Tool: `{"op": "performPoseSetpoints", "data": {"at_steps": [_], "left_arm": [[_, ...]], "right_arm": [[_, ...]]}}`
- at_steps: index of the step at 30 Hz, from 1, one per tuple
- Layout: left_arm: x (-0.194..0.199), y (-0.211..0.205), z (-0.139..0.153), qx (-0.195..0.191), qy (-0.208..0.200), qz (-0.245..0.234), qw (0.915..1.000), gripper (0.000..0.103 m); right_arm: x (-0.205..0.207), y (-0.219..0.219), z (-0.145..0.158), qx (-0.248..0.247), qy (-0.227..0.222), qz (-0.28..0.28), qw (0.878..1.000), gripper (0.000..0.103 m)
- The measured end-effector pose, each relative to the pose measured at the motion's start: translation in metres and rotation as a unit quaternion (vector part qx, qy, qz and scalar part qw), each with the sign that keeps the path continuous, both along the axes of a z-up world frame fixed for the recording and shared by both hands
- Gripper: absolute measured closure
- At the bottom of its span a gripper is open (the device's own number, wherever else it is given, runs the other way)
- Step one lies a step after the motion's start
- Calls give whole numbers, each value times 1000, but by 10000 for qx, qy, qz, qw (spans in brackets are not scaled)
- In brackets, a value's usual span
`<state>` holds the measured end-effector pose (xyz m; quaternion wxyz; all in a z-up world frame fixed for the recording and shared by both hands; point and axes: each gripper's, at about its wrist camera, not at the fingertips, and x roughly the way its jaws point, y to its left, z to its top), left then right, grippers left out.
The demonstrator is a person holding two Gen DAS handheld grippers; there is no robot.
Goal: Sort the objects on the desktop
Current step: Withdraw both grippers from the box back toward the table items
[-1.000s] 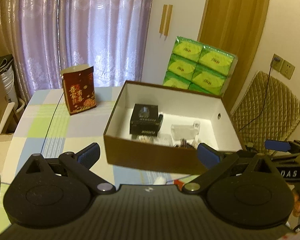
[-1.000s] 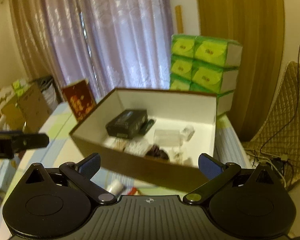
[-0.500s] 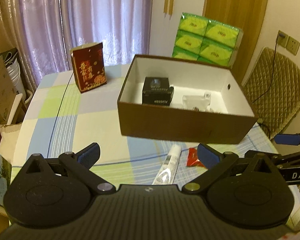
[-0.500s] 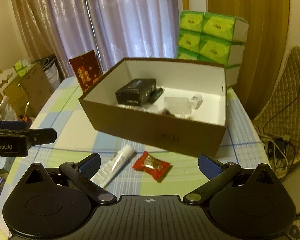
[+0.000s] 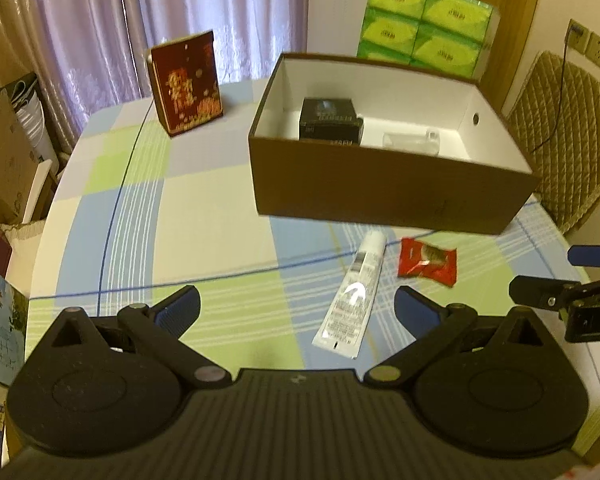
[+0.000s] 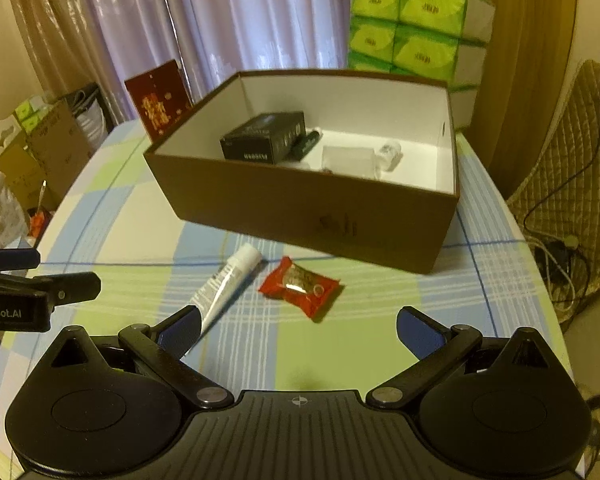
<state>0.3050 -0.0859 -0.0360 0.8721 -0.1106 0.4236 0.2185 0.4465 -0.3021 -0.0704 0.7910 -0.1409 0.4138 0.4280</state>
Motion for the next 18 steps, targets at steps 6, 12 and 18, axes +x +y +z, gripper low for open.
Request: {"op": "performPoseSetpoints", "data": {"at_steps": [6,12,18], "left_arm": [[2,0,-12,28,186,-17,9998,1],[5,-1,-24,-8,317,-66,9995,1],[14,-3,-39,-70,484,-127,9987,2]], "right_arm": [[1,2,-14,-181,72,-30,9998,2],[3,5,-28,-312,182,-21,9993,2],[8,7,-47,-486,332,-35,9983,2]]}}
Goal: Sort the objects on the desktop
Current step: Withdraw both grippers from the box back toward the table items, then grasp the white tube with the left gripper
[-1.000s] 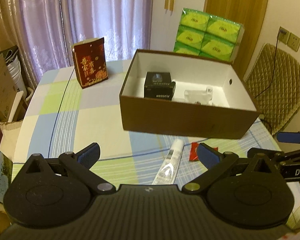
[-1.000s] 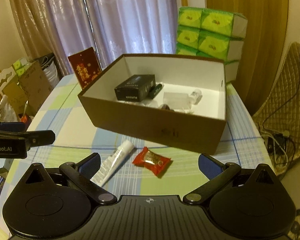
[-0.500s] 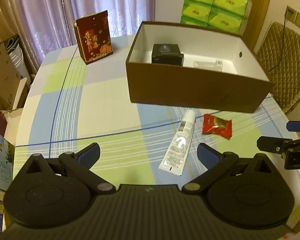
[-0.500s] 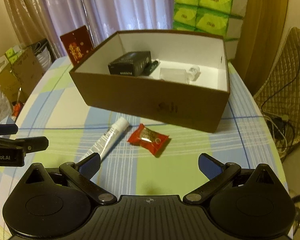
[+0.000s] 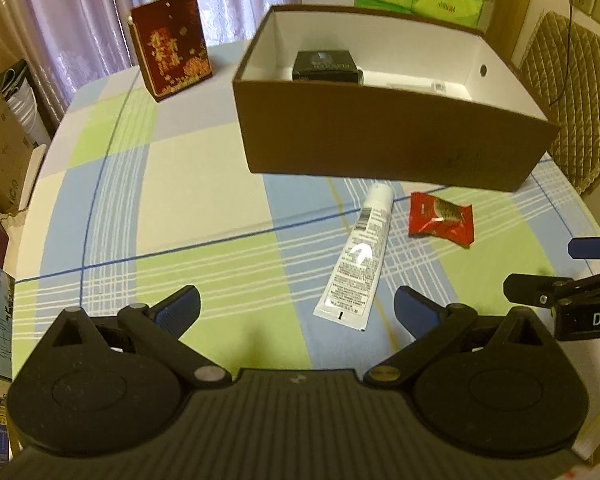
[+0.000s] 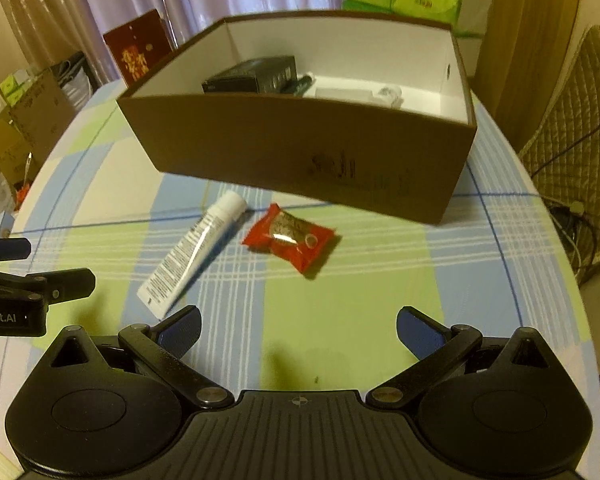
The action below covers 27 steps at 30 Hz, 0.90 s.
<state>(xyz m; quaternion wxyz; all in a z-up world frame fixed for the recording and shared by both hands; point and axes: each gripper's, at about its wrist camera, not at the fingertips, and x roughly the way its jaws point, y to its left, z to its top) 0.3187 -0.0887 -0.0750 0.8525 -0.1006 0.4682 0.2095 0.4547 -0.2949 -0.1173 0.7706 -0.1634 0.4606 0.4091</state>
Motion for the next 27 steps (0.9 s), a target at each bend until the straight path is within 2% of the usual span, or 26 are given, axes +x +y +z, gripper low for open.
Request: {"op": "performPoseSetpoints", "data": {"at_steps": [12,23,27], "left_arm": [[28,-5,-35,34,245,-390,9989,5],[68,-10,-57,204,316,-838,9958,13],[83,-7,-64,242,360,-869,9953,16]], "right_arm": [[21,6,-33,-210,228,-140,9994,2],[43,18,-43,-228,153,-130,9995,2],[48,23,-44,-207,120,-120,9996,2]]}}
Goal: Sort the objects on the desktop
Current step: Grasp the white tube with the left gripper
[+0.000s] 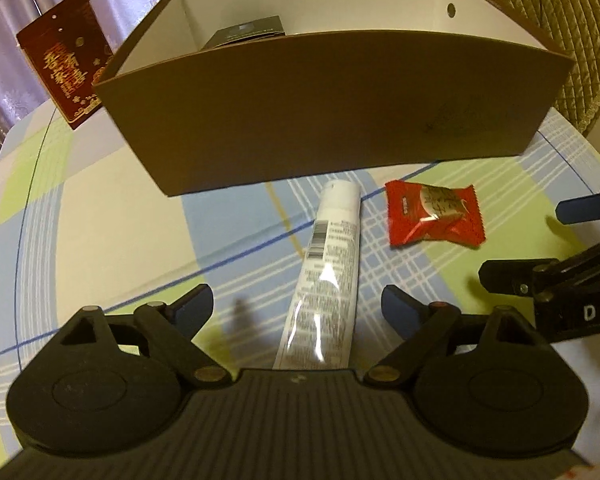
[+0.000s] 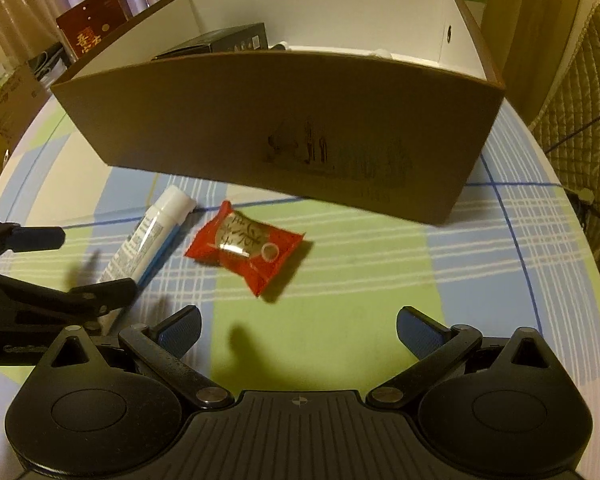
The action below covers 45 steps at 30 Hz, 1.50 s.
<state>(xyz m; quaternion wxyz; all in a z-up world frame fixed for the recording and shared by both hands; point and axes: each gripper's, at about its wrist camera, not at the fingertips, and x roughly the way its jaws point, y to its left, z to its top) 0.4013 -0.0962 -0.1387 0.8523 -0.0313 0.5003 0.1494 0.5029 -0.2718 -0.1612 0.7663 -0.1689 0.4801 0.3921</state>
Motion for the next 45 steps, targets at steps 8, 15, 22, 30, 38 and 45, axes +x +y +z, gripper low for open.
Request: {"op": "performPoseSetpoints", "data": {"at_steps": [8,15,22,30,38,45], "left_arm": [[20,8,-9,62,-69,-62,9999,29],[18,30,-14,-135,-118,284,9994,66],[-10,65,-13,-197,-96,908,9956,72],[-44,80,-12,-338,-9,1340,9904,72],[-43,83,-10,-407,-44,1424,9890,72],[-34,79,-16,-387,-39,1209,9919,74]], "right_arm": [[12,7,2,91,10,-105,9999,2],[7,22,1,169,39,67,9998,2],[3,43,-4,261,84,33,9996,2],[5,59,-10,115,-135,-575,9982,2],[-14,63,-18,-5,-604,61,9982,56],[-20,47,-15,112,-572,381,9976,69]]}}
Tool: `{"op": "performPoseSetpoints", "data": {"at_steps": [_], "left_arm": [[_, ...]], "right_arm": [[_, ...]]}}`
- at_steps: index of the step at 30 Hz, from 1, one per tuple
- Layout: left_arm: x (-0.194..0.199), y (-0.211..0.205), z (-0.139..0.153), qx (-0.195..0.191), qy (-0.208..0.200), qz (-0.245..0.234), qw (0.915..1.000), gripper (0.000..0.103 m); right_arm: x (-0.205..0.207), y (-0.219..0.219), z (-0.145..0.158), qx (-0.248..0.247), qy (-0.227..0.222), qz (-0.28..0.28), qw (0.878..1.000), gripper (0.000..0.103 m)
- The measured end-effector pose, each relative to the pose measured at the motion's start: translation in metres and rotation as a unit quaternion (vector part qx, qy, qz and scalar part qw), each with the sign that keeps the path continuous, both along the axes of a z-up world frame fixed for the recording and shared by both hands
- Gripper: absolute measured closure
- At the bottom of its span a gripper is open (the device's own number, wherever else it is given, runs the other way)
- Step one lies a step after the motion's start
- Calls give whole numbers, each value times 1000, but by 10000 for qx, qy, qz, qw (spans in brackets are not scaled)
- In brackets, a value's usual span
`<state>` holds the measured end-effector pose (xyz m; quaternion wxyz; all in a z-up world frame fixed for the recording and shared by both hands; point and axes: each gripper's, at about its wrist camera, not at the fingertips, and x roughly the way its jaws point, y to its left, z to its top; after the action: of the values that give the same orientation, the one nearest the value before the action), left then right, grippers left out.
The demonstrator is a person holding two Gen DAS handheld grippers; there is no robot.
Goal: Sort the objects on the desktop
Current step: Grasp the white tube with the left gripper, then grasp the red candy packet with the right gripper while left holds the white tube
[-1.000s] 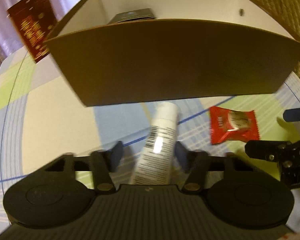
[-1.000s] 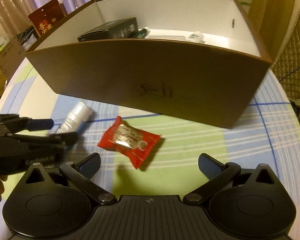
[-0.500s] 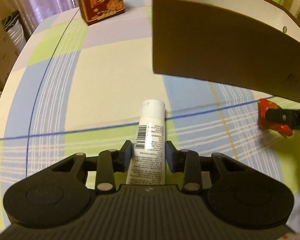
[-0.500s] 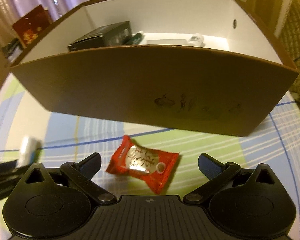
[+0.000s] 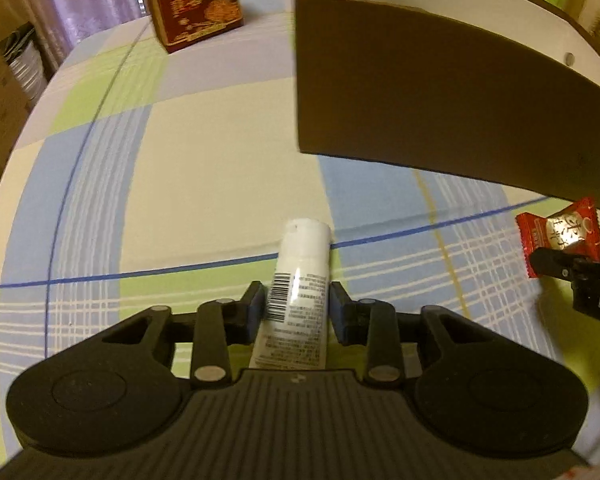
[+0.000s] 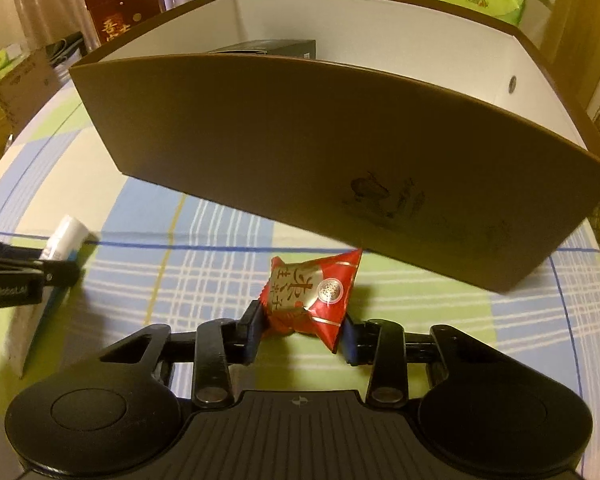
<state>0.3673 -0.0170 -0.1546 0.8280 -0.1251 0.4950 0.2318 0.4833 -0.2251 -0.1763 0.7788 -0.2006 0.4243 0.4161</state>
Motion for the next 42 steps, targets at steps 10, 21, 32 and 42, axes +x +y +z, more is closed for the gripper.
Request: {"op": "performPoseSetpoints", "data": {"at_steps": [10,21,32,42], "left_arm": [[-3,-46,-1,-160,-50,-671,9976,75],[-16,-73,-1,-334,72,-934,9950,75],[-26,-69,2,-507,82,-742,9959,75],[-30,-70,3,-524,116,-653,9964,73]], "right_arm": [[1,-36,6,35,569,-28,9984,77],[-7,-72,15,-12,1109,-216,9936,35],[-14,-88,22,-233,-330,2019,9786,17],[-13,-64,4,-458,-374,2873,9560,61]]}}
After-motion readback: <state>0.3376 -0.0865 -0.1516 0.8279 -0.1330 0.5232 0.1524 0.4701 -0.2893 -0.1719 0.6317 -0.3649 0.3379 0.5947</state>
